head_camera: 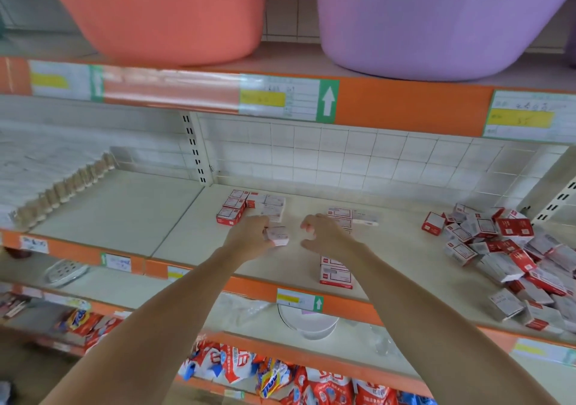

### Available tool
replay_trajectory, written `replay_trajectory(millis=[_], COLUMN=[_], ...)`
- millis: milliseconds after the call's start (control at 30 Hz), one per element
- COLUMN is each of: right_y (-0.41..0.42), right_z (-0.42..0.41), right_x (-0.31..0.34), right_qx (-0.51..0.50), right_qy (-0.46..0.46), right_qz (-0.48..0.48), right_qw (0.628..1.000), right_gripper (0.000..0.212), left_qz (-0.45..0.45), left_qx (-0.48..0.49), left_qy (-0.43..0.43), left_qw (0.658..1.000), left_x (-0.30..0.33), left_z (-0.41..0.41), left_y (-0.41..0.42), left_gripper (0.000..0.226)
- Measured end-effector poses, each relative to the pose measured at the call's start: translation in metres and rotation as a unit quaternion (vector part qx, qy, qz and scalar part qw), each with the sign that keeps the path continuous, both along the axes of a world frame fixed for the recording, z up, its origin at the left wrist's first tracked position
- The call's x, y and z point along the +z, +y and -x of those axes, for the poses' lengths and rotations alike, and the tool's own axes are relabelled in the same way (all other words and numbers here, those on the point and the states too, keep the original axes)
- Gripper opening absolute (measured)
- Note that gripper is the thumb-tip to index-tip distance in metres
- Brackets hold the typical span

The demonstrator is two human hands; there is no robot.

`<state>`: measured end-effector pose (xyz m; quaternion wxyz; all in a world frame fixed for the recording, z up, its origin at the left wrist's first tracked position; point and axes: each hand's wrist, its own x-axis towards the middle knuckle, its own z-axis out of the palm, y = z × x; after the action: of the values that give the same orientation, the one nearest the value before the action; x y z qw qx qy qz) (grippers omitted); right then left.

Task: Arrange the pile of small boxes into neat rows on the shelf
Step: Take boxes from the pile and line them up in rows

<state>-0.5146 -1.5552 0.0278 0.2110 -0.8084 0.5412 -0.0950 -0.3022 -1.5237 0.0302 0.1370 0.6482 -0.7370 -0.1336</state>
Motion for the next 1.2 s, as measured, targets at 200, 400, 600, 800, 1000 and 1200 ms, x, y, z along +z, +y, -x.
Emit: replay_trajectory(millis=[200, 400, 600, 800, 1000, 1200], right_y=[-0.001, -0.004, 0.003, 0.009, 0.011, 0.01], right_z=[-0.038, -0.056, -0.066, -0.08, -0.074, -0.074], right_x=[-0.016, -0.022, -0.02, -0.026, -0.027, -0.036], right_qx=[0.002, -0.011, -0.004, -0.012, -0.031, -0.033], right_qy=[0.019, 0.007, -0.012, -0.003, -0.012, 0.007], right_qz=[0.005, -0.015, -0.026, 0.047, 0.09, 0.136], right_qw=[1.0, 1.0, 1.0, 0.999, 0.995, 0.99], right_gripper=[0.035, 0.032, 0.055, 0.05, 0.032, 0.024], left_qz=[-0.018, -0.116, -0.035, 0.0, 0.036, 0.071], left_qx=[0.071, -0.061, -0.059, -0.061, -0.073, -0.108], left_qy=[-0.077, 0.057, 0.114, 0.04, 0.033, 0.028], left_qw=[0.994, 0.99, 0.991, 0.997, 0.996, 0.991], left_x=[-0.011, -0.011, -0.016, -0.021, -0.022, -0.019], left_z=[-0.03, -0.039, -0.053, -0.07, -0.07, -0.061], left_y=[-0.003, 0.0, -0.007, -0.016, -0.021, -0.019], left_gripper=[0.04, 0.034, 0.02, 0.02, 0.024, 0.019])
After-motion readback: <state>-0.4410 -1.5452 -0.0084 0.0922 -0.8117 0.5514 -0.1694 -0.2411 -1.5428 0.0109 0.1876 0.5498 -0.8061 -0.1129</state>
